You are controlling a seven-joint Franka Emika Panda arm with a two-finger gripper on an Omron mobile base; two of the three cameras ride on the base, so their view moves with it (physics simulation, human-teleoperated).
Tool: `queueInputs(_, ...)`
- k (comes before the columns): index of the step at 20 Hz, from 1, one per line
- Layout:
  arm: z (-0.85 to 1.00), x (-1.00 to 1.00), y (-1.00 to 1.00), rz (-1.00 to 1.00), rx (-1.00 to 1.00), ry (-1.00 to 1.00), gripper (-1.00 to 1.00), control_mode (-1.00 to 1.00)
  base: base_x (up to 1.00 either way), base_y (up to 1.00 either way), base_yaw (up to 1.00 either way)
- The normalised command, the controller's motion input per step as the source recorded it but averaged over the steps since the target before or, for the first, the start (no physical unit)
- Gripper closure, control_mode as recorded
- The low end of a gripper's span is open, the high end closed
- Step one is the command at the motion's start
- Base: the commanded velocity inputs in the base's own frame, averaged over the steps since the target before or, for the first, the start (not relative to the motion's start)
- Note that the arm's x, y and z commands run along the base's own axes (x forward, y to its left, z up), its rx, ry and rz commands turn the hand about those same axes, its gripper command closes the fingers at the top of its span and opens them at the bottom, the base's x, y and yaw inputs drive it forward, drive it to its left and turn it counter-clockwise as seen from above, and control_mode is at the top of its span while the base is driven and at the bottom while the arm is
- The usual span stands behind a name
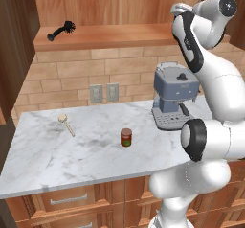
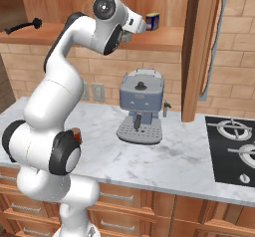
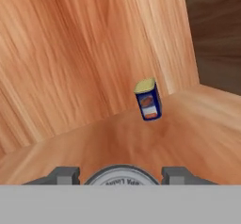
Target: Pick the cans from the counter and place them in their designated side in the cabinet.
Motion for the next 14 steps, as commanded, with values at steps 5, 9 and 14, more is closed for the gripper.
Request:
queueInputs(5,0.00,0.43,0.02,0.00,0.00,0.00,1.00,-1.00,0.00,0.00,0.00)
queueInputs(9,0.00,0.44,0.03,0.00,0.00,0.00,1.00,-1.00,0.00,0.00,0.00)
queueInputs(14,0.00,0.38,0.02,0.00,0.00,0.02,1.00,-1.00,0.00,0.00,0.00)
